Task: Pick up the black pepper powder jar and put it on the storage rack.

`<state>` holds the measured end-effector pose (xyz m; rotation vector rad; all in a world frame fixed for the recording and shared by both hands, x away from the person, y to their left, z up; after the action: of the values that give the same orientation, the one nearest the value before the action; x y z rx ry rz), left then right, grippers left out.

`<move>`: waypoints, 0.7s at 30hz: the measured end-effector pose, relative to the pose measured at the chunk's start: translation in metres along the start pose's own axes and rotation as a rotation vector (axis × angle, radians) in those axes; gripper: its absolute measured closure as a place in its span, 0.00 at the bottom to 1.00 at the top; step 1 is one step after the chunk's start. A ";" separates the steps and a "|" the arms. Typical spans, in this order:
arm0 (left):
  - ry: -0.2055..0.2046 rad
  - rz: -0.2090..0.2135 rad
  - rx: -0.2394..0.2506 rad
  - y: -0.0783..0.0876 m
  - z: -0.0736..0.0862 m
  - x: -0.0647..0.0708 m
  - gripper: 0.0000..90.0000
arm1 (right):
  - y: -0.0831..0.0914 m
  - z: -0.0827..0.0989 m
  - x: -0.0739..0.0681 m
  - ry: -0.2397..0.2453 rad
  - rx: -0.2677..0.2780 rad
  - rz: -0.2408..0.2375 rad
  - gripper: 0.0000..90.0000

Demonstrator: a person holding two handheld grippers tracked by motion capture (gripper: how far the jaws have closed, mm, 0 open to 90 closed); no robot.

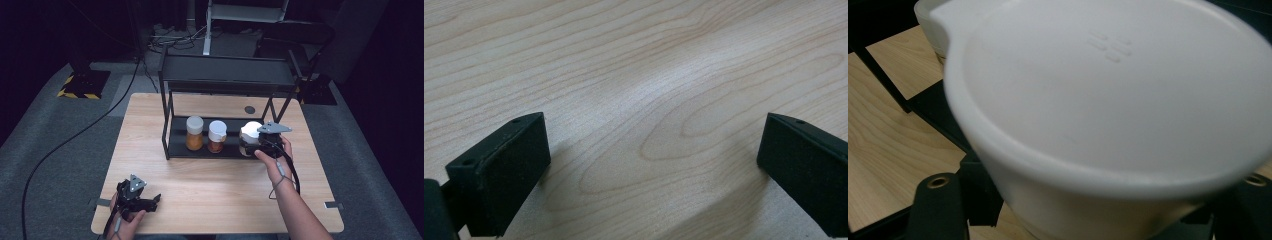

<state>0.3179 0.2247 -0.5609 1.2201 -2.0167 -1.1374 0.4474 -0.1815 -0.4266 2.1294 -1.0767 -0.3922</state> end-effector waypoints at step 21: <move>0.004 -0.003 0.000 0.000 0.000 0.000 0.00 | -0.042 -0.001 0.018 -0.021 -0.014 0.005 0.34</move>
<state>0.3183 0.2243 -0.5609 1.2248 -2.0125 -1.1352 0.4829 -0.1782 -0.4544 2.1144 -1.0887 -0.4195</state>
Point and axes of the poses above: each handheld gripper's, and its own axes: y roughly backward along the jaws, z roughly out of its underside, x roughly to its right, the point moved 2 cm from there along -y, roughly forward along the jaws, and after that the axes turned 12 degrees about -x, right-handed, at the moved point
